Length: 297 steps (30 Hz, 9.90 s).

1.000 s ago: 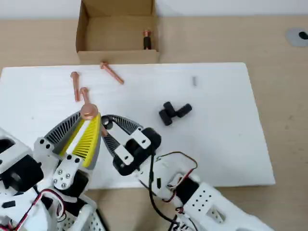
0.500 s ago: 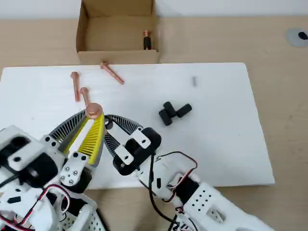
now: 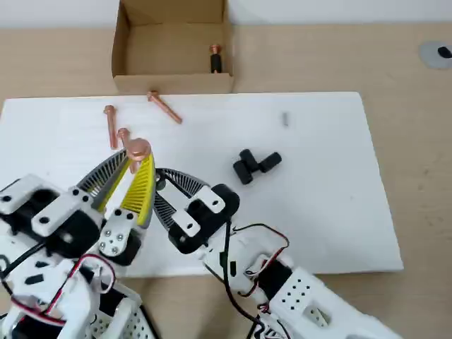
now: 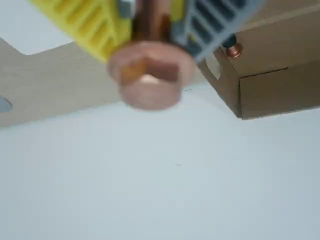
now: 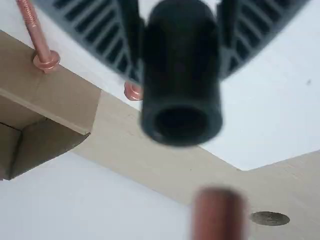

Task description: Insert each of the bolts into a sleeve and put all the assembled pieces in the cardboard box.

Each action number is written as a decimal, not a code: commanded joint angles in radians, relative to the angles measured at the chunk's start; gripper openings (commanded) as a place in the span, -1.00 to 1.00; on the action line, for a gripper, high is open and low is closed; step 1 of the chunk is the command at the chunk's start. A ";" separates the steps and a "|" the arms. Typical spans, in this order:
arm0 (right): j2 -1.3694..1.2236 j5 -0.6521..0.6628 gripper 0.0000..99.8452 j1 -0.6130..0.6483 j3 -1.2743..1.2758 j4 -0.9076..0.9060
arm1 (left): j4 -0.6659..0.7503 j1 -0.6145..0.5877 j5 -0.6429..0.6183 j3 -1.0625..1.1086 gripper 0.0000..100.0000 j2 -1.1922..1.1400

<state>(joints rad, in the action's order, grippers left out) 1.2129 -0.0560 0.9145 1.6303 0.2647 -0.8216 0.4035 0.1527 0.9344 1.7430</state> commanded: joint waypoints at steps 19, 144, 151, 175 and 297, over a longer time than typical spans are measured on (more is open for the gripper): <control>0.030 -0.011 -0.98 -0.028 -0.004 0.029 | 0.037 -0.011 -0.032 0.063 -0.99 0.002; -0.176 -0.006 -0.98 -0.328 -0.455 -0.203 | -0.666 -0.253 0.031 -0.523 -0.60 -0.315; -0.665 -0.006 -0.98 -0.495 -0.928 -0.206 | -0.580 -0.313 0.051 -0.511 -0.60 -0.572; -2.098 -0.009 -0.98 -0.555 -2.493 -0.529 | -0.394 -0.511 0.051 -0.150 -0.60 -0.634; -0.150 -0.041 -0.67 -0.670 -1.188 -1.777 | -0.353 -0.637 -0.129 -1.307 -0.60 -2.270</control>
<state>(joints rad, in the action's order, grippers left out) 1.0150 -0.0882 0.2654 0.4135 -1.5336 -1.2083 -0.2271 0.0038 -0.3191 -0.5416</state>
